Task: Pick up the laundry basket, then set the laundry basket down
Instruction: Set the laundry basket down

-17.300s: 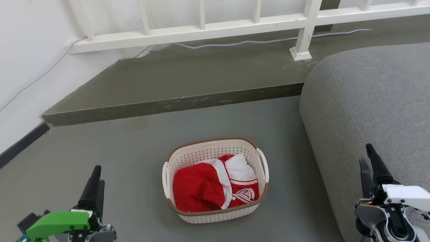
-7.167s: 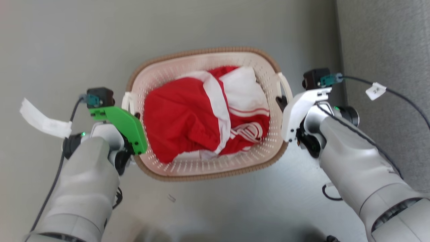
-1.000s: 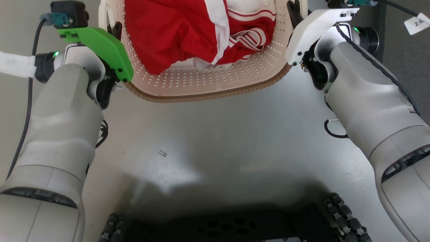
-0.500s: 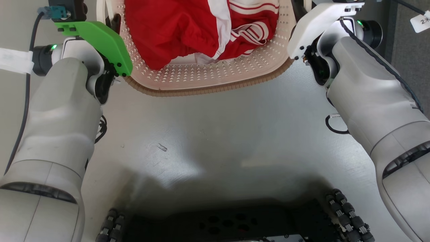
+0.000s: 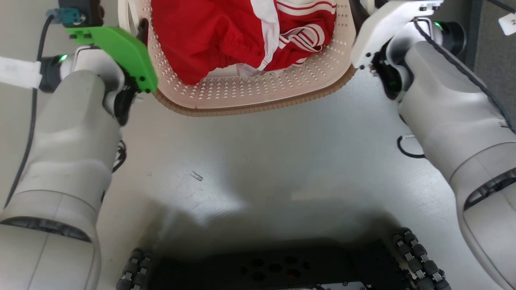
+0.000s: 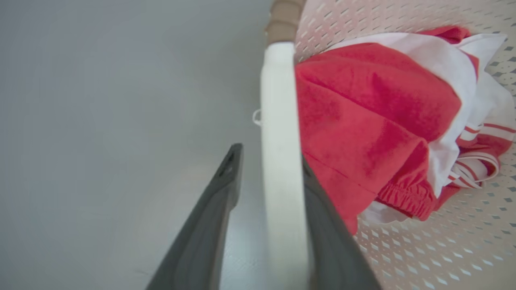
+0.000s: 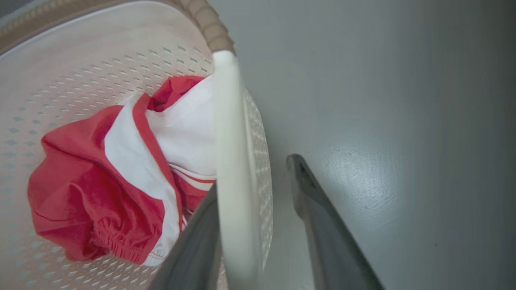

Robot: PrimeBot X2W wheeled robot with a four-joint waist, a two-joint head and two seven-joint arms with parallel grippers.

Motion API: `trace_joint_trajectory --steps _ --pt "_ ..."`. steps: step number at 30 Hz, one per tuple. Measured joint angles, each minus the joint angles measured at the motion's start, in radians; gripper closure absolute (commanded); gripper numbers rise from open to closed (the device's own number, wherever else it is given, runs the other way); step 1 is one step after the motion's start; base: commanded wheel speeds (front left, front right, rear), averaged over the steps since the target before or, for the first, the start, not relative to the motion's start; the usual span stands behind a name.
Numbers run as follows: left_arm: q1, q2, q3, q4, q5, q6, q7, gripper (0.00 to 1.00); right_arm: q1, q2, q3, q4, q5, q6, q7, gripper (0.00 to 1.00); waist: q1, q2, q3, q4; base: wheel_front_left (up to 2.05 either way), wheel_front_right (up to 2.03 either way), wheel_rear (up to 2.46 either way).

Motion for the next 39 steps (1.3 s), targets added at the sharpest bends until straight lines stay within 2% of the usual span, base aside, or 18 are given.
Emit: trace_joint_trajectory --steps 6,11,22,29,39 --pt "0.000 0.016 -0.003 0.011 0.000 -0.002 -0.009 0.00 0.000 -0.019 0.003 0.010 0.005 0.049 0.018 0.00 0.0000 0.0000 -0.006 0.004 0.00 0.00 0.00" --pt "0.001 0.013 -0.004 0.017 -0.002 -0.009 -0.010 0.00 0.002 -0.018 0.003 0.010 0.015 0.067 0.022 0.00 0.0000 0.0000 -0.015 0.007 0.00 0.00 0.00" --pt "0.022 0.008 -0.009 0.026 -0.020 -0.009 -0.033 0.00 0.029 -0.017 0.009 0.013 0.024 0.084 0.010 0.00 0.0000 0.0000 -0.069 0.012 0.00 0.00 0.00" --pt "0.041 0.008 -0.029 0.026 -0.009 -0.010 -0.087 0.00 0.049 -0.016 -0.016 0.016 0.054 0.088 -0.018 0.00 0.0000 -0.0001 -0.115 0.013 0.00 0.00 0.00" --pt "0.111 0.006 -0.044 0.027 -0.012 -0.010 -0.137 0.00 0.095 -0.016 0.012 0.029 0.038 0.093 -0.044 0.00 0.0000 0.0000 -0.204 0.018 0.00 0.00 0.00"
